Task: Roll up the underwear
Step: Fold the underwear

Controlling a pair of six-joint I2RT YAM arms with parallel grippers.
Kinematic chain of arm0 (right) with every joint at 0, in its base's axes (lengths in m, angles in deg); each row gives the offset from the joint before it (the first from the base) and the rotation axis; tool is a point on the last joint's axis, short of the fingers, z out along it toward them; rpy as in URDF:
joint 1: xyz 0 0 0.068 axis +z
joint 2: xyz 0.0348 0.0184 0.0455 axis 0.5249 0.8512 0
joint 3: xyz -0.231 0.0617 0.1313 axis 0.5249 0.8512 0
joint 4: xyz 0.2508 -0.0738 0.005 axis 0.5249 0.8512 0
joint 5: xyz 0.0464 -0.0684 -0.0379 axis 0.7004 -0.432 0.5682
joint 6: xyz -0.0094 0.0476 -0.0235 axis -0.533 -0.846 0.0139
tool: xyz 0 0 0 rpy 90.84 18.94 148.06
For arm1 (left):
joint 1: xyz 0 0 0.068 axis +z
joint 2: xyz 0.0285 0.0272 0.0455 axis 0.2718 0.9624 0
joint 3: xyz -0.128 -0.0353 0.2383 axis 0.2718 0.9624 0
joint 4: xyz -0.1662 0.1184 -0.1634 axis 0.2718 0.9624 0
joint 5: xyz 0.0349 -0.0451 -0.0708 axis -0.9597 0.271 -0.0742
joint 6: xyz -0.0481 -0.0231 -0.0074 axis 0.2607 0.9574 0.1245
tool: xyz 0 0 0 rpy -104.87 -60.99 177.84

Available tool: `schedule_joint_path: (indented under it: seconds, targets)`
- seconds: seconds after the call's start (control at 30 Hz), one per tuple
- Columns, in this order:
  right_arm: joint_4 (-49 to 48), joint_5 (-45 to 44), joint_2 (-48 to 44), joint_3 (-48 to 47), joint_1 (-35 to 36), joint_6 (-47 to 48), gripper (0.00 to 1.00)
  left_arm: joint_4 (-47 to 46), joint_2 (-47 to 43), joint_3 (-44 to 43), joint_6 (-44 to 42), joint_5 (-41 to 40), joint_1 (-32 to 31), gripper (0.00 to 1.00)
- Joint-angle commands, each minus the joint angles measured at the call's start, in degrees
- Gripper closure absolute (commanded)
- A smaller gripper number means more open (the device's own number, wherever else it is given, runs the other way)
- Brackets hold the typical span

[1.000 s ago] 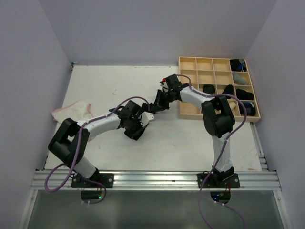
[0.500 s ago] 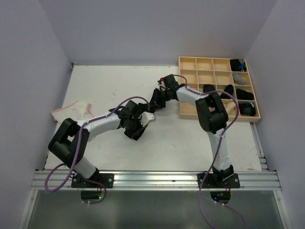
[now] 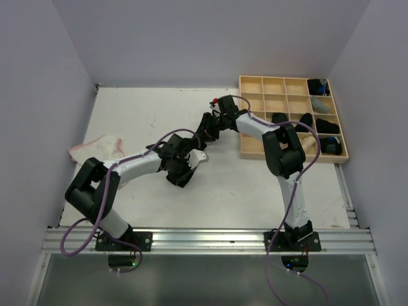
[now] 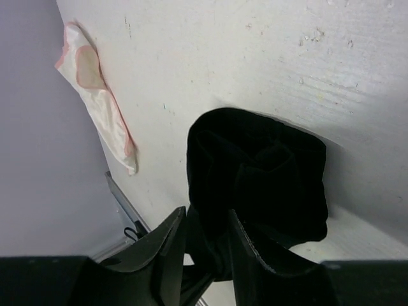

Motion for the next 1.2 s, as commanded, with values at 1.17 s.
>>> schedule_joint_path:
  seconds: [1.17]
  targets:
    - [-6.31,1.44,-8.23,11.14,-0.11,-2.4,0.48,3.28,3.93,1.49,-0.38,-4.02,1.06,1.0]
